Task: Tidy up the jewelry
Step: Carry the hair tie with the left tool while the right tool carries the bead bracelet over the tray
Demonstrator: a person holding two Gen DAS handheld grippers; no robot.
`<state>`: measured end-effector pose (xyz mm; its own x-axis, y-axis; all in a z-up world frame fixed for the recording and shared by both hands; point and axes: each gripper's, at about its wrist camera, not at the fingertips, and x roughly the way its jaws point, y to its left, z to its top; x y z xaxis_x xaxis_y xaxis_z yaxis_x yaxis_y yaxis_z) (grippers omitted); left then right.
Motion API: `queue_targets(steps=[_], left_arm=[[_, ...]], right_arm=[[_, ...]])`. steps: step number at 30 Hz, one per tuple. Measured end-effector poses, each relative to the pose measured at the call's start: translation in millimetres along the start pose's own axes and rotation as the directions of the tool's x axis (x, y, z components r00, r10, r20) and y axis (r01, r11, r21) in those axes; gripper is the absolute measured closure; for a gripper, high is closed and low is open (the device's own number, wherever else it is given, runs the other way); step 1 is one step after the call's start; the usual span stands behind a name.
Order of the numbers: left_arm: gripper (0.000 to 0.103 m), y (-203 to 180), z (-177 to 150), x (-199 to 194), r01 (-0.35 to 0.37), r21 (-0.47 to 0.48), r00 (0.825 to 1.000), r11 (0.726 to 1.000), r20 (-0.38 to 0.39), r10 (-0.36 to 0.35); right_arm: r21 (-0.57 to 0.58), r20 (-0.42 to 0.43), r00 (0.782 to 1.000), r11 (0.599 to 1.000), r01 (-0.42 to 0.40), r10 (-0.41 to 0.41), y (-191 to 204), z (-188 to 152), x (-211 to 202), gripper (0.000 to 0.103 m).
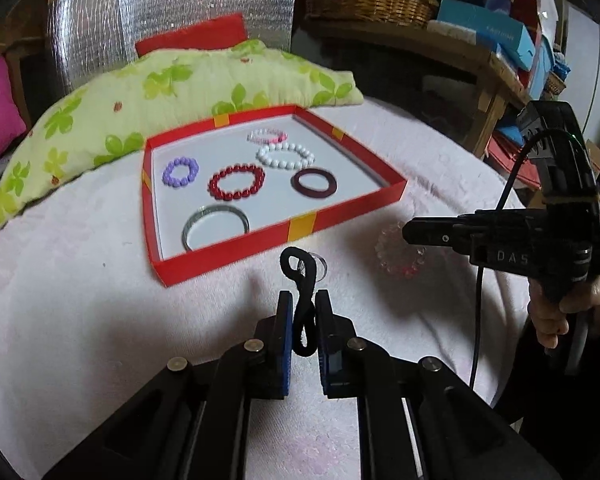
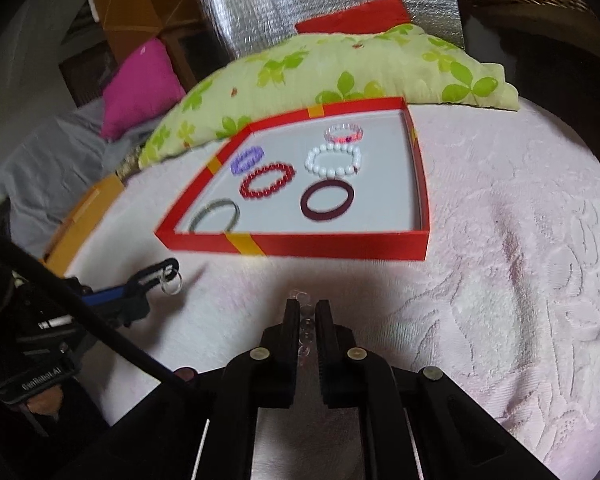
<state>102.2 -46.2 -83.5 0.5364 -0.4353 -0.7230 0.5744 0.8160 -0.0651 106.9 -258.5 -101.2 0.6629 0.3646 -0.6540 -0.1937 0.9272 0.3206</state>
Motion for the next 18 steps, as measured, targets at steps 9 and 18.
queue_targets(steps=[9,18], left_arm=[[0.092,-8.7,17.8,-22.5,-0.018,-0.003,0.994,1.0,0.105,0.018],[0.092,-5.5,40.9,-28.0,-0.001,-0.009,0.992,1.0,0.122,0.002]], right_arm=[[0.056,0.088,0.996,0.998,-0.041,0.036,-3.9,19.7,-26.1,0.094],[0.148,0.138,0.989,0.986,-0.082,0.061,-18.3,53.6,-40.5,0.094]])
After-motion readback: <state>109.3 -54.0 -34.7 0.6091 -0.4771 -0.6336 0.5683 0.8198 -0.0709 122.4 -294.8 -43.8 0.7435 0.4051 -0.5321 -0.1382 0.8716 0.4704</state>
